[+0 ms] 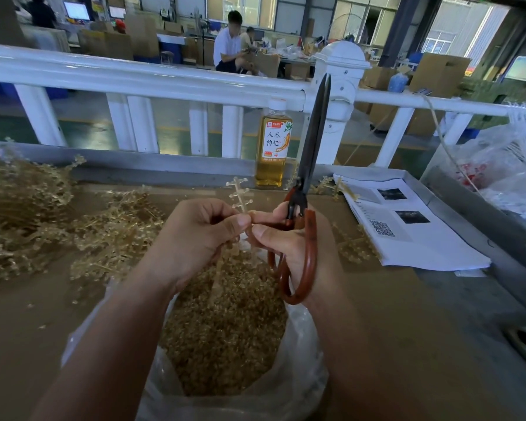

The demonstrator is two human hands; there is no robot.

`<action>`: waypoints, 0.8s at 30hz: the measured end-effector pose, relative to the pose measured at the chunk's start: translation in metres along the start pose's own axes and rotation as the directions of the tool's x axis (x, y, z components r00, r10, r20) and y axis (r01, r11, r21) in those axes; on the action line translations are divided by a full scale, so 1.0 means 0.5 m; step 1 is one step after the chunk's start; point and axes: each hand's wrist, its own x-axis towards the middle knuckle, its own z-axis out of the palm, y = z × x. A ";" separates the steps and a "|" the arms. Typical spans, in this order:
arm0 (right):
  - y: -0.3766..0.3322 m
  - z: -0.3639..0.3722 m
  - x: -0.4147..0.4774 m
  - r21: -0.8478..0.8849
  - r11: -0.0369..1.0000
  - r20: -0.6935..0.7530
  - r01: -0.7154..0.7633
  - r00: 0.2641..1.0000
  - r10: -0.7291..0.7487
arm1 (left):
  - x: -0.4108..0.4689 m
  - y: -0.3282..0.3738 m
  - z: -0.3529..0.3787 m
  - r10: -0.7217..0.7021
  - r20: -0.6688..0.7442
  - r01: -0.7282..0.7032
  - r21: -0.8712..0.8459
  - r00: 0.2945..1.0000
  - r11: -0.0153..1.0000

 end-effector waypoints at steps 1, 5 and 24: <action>-0.002 0.002 0.000 -0.015 1.000 -0.012 0.005 1.000 -0.006 | 0.000 0.000 0.004 0.018 -0.025 -0.018 0.022 1.000 1.000; -0.007 0.000 0.003 -0.014 1.000 -0.040 0.012 0.999 -0.012 | 0.000 -0.001 0.025 0.085 -0.071 -0.080 0.073 0.994 0.994; 0.007 0.013 -0.001 0.147 0.989 -0.130 0.017 0.991 0.002 | -0.007 -0.006 0.040 0.143 -0.108 -0.117 0.212 0.984 0.970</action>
